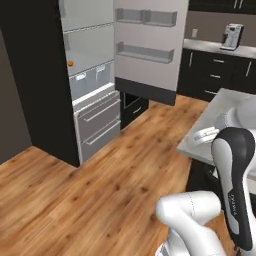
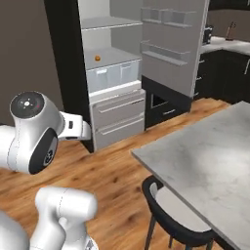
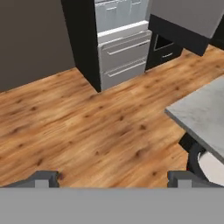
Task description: Retrieve the banana and tangerine from the fridge and place them into the bowl on the dining table.
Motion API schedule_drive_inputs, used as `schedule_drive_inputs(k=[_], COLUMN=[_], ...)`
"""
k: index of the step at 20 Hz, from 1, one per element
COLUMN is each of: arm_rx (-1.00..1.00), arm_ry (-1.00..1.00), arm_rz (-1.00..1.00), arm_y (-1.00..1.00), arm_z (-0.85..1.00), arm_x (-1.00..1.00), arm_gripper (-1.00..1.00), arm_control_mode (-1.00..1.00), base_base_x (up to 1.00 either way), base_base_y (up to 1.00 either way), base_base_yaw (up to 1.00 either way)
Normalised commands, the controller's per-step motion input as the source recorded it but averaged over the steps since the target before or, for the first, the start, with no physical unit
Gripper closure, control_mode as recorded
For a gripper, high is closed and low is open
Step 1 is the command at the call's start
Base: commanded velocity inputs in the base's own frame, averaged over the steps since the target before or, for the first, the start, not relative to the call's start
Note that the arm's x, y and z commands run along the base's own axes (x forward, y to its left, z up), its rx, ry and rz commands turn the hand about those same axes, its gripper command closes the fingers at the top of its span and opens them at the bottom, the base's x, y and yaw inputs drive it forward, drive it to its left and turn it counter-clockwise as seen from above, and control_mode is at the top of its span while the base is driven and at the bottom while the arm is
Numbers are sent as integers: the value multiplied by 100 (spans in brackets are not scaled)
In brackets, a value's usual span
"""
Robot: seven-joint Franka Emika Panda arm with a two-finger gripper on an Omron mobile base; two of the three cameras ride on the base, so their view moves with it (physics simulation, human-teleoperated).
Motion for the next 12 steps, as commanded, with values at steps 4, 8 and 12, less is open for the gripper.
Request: schedule_drive_inputs(k=[4,8,12], arm_rx=[0,0,0], arm_ry=[0,0,0], arm_rz=[0,0,0], arm_y=[0,0,0], arm_z=[0,0,0], arm_x=[0,0,0], arm_gripper=[-100,-100,-100], arm_control_mode=[100,100,100], base_base_x=[100,100,100], base_base_y=[43,8,0], base_base_yaw=[6,0,0])
